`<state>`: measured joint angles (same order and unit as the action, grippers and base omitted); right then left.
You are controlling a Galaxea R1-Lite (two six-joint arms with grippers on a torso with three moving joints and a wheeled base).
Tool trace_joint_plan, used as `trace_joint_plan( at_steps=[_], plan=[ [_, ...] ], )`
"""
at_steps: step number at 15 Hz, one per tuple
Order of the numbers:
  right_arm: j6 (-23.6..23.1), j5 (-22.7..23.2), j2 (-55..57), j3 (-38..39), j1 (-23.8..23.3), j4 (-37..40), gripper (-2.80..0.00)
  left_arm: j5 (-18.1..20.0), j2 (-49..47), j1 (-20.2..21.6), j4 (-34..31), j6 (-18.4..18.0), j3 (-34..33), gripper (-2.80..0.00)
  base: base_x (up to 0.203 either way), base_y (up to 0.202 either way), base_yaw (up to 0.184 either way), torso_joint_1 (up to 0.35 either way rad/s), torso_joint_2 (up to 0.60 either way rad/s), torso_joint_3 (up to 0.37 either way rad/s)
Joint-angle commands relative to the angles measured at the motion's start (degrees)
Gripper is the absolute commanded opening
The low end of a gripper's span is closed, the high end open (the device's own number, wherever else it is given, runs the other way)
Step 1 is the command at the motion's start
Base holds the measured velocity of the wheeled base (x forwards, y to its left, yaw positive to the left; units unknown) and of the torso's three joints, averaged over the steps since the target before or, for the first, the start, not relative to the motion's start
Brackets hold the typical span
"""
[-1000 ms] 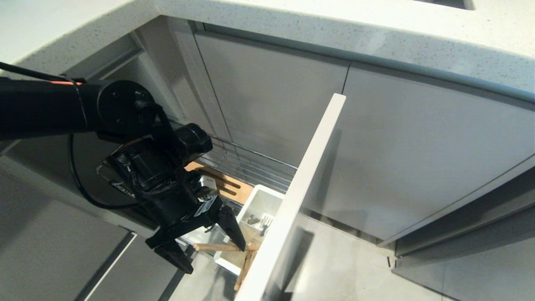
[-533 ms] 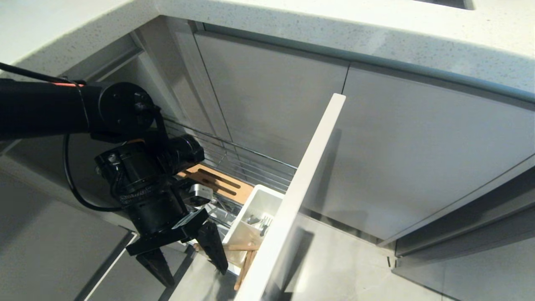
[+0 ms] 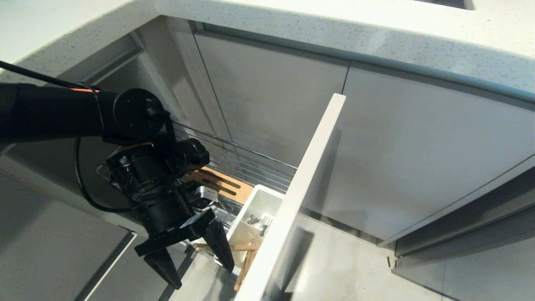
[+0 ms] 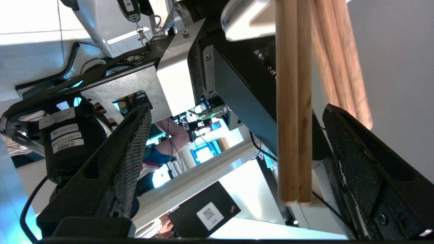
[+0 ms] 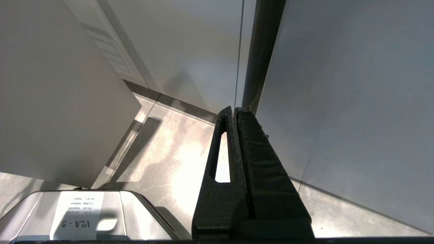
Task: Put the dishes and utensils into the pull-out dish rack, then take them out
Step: Take the chopsticks out of the cupboard
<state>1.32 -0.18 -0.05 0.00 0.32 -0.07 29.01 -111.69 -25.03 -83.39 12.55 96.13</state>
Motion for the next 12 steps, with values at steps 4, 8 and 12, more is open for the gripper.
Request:
trace_joint_plan(
  at_steps=[4,8,12],
  plan=[
    [0.0,0.01,0.05,0.09,0.04,-0.01,-2.8,0.76,-1.69,0.15,1.17,2.62,1.08,0.0,0.0,0.0,0.0,0.0,0.0,0.0],
    [0.0,0.01,0.05,0.09,0.04,-0.01,-2.8,1.48,-2.03,0.07,1.56,2.83,1.08,0.0,0.0,0.0,0.0,0.0,0.0,0.0],
    [0.0,0.01,0.05,0.09,0.04,-0.01,-2.8,1.48,-2.08,0.07,1.65,2.87,0.99,0.0,0.0,0.0,0.0,0.0,0.0,0.0]
  ],
)
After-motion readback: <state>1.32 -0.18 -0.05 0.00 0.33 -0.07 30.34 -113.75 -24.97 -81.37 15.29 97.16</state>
